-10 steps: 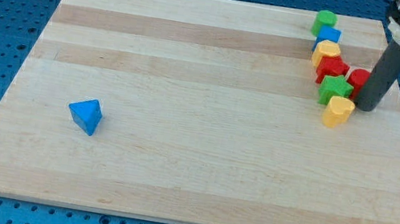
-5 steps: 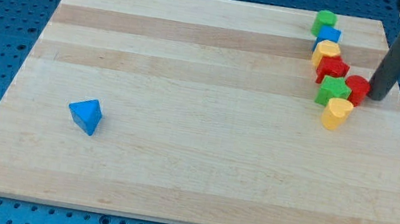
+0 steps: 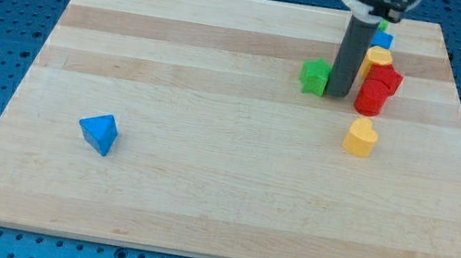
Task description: Move the green star right to the blue triangle
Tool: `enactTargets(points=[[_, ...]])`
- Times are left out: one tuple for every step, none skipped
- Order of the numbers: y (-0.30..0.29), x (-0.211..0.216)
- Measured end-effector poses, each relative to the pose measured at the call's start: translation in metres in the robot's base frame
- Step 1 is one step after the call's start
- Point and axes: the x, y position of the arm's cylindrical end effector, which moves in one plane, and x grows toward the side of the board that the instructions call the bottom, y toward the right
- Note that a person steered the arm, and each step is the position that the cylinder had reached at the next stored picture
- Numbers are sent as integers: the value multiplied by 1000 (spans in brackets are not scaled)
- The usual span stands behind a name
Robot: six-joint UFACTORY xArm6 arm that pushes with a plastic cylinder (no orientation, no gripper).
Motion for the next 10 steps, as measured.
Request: enactTargets(points=[[-16,-22],[-53,-25],[-96,-24],[-137,-11],[-177,9],[-219,26],[-230,39],[-218,42],[-200,42],[-191,43]])
